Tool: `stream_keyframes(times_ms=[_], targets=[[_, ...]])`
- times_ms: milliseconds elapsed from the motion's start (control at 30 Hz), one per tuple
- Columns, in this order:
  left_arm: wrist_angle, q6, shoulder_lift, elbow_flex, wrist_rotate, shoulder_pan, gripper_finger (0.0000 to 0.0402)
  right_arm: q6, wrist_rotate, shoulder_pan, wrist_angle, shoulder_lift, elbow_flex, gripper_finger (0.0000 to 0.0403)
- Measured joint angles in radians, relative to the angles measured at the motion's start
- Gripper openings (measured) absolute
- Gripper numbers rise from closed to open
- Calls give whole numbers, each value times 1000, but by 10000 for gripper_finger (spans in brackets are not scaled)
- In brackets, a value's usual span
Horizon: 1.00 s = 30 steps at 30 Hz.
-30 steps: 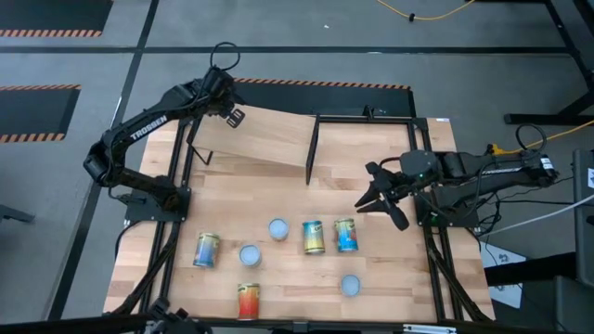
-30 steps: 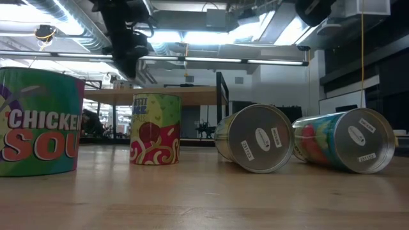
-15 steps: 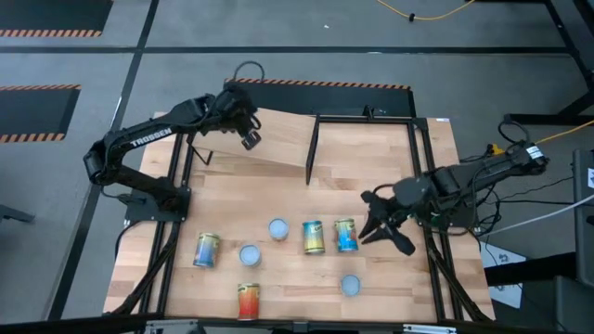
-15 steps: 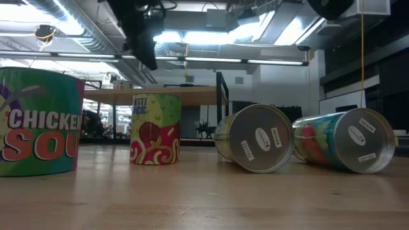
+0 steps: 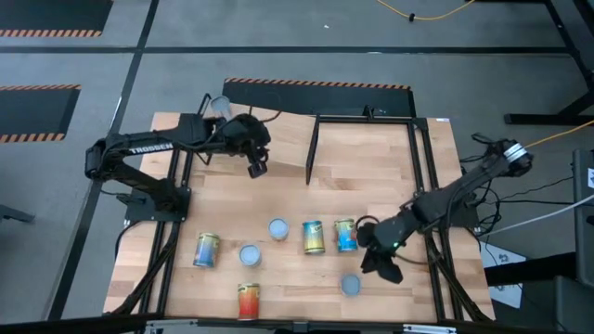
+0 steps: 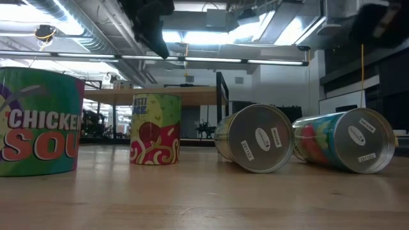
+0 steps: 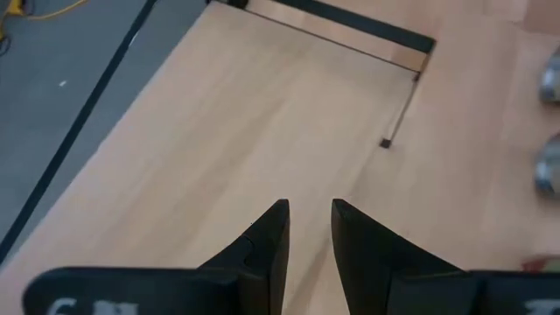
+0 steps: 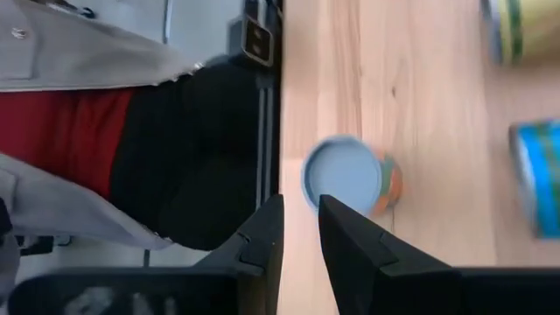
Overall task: Pick and place cans onto a shelf
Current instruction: Put the canned oranges on the shelf aligned with the other white canned carrot
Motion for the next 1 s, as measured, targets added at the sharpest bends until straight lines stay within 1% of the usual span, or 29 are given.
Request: stream_keyframes(times_ms=[267,533,733,867,1000], targets=[[0,3,0,0,-1,-48,80,113,80,37,3,110,-1,79],[-1,4,0,0,0,-56,80,178,81,38,20,190,-1,79],[-1,4,0,0,-1,-56,80,232,87,67,29,235,-1,79],[-1,4,0,0,-1,-56,80,270,121,82,29,254,-1,79],[-1,4,0,0,-1,-56,80,276,153,88,29,268,-1,79]])
